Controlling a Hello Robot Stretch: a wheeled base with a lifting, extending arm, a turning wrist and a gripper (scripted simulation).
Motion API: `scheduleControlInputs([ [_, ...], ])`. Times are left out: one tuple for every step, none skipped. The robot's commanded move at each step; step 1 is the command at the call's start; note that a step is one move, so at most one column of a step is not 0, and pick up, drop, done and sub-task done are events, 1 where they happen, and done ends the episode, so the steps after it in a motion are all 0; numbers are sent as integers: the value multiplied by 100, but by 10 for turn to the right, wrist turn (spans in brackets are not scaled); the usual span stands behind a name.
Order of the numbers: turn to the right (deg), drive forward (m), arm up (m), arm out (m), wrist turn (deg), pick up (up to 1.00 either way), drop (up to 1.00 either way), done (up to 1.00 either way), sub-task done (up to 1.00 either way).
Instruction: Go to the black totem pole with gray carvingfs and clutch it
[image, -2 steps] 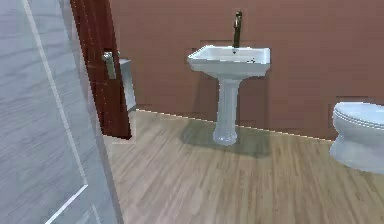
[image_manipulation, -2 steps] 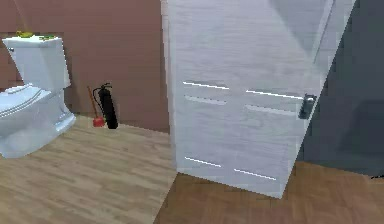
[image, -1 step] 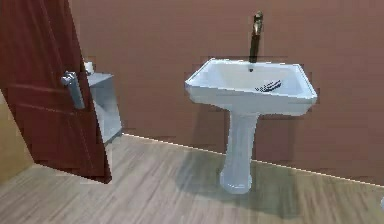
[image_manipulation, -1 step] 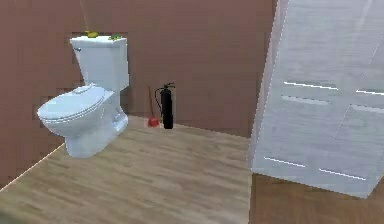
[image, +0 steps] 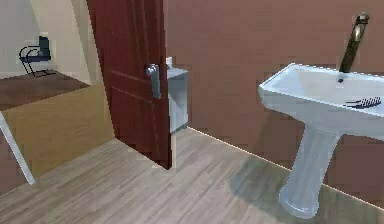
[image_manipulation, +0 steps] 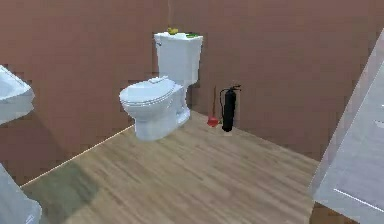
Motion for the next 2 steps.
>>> scheduleControlInputs([
  [0,25,0,0,0,0,0,0,0],
  [-420,0,0,0,0,0,0,0,0],
])
